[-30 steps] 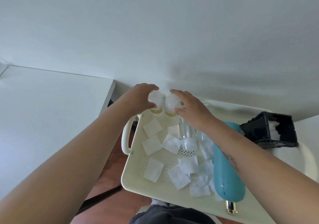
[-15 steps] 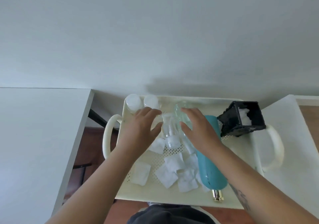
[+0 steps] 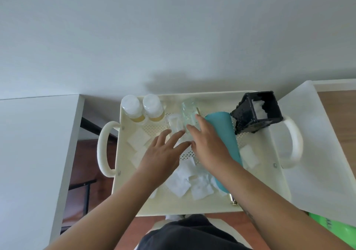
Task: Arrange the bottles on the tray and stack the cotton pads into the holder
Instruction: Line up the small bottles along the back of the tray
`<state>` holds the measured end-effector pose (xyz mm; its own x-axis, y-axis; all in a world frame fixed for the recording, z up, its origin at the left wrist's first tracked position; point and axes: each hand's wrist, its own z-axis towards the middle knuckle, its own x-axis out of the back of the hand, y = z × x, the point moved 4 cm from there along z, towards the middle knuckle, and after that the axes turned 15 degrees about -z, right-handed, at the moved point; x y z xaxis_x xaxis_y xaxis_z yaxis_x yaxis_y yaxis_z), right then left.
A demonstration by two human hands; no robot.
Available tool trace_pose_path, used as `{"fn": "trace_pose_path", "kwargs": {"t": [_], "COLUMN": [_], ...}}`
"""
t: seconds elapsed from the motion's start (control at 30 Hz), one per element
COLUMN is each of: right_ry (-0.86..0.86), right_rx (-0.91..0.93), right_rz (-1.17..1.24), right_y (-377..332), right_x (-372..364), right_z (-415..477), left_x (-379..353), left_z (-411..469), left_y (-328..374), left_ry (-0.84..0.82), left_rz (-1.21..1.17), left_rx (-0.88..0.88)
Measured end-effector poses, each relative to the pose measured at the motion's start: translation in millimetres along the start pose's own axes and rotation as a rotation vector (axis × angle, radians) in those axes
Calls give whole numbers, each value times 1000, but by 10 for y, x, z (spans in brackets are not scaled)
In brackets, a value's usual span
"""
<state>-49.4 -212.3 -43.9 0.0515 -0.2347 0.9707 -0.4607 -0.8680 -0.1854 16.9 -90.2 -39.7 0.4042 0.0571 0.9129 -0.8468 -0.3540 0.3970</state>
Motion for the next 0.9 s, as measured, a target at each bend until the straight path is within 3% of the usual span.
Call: {"fn": "trace_pose_path", "kwargs": {"t": [0.5,0.73,0.9], "right_ry": [1,27,88], "right_rx": [-42,-83,-100], "right_rz": [-303,-230,20], "right_y": [-33,-25,91], "right_x": [-7,-12,82], "right_z": [-2,66,67], "left_x": [-207,-56,190], "left_z": [15,10,87], "left_y": [-162,-127,-72], "left_ry": [46,169,249], "left_rz": [124,73,16], "left_rx": [-26,-83,-83]}}
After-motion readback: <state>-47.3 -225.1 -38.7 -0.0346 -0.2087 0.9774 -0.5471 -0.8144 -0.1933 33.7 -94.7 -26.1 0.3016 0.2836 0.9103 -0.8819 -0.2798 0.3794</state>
